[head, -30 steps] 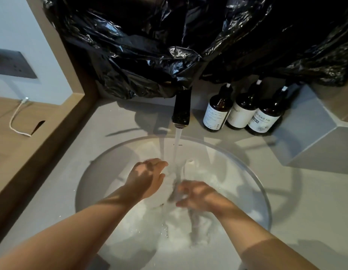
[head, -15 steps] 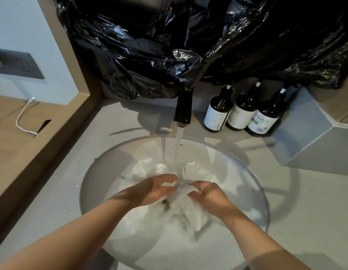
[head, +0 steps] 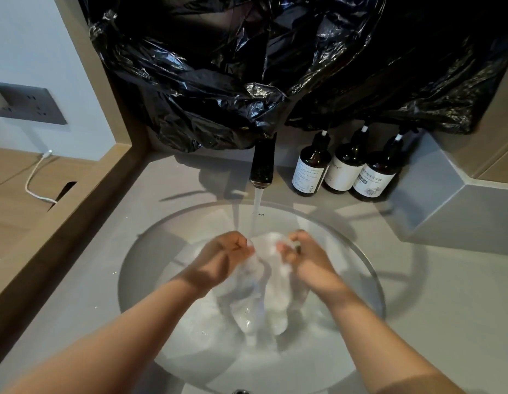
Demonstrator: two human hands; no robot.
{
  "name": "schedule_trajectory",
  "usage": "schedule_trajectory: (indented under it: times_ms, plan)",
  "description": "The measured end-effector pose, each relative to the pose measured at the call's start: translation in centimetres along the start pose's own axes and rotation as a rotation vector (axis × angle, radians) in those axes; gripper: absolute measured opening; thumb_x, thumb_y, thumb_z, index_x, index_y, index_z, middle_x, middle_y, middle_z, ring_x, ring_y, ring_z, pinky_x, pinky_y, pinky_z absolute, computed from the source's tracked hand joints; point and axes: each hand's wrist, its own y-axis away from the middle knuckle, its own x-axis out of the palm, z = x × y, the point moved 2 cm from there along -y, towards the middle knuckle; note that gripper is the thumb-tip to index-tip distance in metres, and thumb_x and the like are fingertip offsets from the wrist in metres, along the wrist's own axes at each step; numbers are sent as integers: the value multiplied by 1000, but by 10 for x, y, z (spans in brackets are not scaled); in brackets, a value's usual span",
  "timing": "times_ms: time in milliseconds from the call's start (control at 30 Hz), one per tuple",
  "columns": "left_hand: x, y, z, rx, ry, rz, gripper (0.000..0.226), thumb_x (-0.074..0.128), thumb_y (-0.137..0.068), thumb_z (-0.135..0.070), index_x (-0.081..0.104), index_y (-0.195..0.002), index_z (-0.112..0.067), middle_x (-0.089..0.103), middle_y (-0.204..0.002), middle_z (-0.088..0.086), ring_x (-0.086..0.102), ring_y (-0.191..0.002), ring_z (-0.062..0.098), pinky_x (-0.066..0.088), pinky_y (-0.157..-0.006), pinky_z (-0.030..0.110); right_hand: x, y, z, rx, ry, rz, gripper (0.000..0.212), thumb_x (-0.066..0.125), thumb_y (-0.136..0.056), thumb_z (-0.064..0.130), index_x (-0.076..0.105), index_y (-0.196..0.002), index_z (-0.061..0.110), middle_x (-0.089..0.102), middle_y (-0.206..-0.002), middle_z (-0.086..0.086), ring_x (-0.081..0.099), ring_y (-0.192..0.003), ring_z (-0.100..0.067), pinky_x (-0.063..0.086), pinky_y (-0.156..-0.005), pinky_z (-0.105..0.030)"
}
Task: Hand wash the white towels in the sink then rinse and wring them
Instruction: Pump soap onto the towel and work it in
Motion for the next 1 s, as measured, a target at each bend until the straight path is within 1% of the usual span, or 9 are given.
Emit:
schedule_trajectory:
  times_ms: [133,267,333,400,500,567,700,867,1000]
  plan:
    - [14,4,20,-181,277,8,18,62,-77,-20,48,-74,-8,49,-82,14,49,-79,24,48,-78,41,38,11,-25,100,-38,33,18,61,-77,35,47,-87,32,58,-103,-1,59,-90,-14,51,-84,-33]
    - [16,-7,13,-154,113,-58,21,57,-89,-29,53,-85,-9,53,-81,10,50,-77,23,44,-72,38,41,20,-8,97,-30,197,56,65,-61,57,49,-113,41,49,-120,14,48,-113,-5,46,-97,-32]
    - [14,-10,3,-106,34,-76,18,54,-92,-30,55,-79,-17,53,-76,6,48,-72,22,41,-69,37,34,24,4,12,-63,220,50,71,-70,47,50,-115,42,51,-119,20,49,-111,1,46,-92,-23]
    - [12,-10,-9,-42,-5,-68,18,55,-90,-32,55,-78,-18,54,-73,5,48,-68,21,41,-67,37,25,25,13,-51,-120,227,30,69,-82,28,58,-107,39,64,-105,20,60,-97,2,47,-80,-14]
    - [2,-5,-28,44,21,-95,19,52,-97,-16,53,-79,-13,52,-62,-1,45,-58,16,40,-54,25,9,22,26,-154,-133,175,27,56,-90,10,64,-90,35,69,-81,16,62,-77,1,47,-72,-14]
    - [-5,1,-43,93,26,-98,20,50,-97,-11,51,-77,-12,46,-60,1,41,-55,16,36,-46,22,-8,18,33,-183,-149,50,29,50,-94,8,64,-84,31,66,-79,14,59,-75,3,45,-71,-14]
    - [-13,14,-79,216,1,-61,17,57,-92,-19,53,-75,-15,43,-62,6,39,-61,21,33,-51,30,-25,21,63,-278,-306,-90,23,45,-95,6,59,-78,13,56,-70,4,49,-56,3,39,-56,-9]
    - [-19,36,-129,384,127,-64,17,62,-81,-18,64,-66,-26,48,-57,-4,41,-56,9,33,-53,22,-45,38,111,-379,-531,-143,19,45,-73,18,63,-67,21,57,-59,11,53,-61,-3,43,-56,-15]
    - [-22,42,-136,512,139,-44,10,70,-79,-23,60,-76,-20,48,-60,-3,42,-56,5,33,-51,13,-60,46,129,-471,-552,-158,27,45,-71,11,65,-60,25,55,-56,11,51,-60,-6,40,-54,-17]
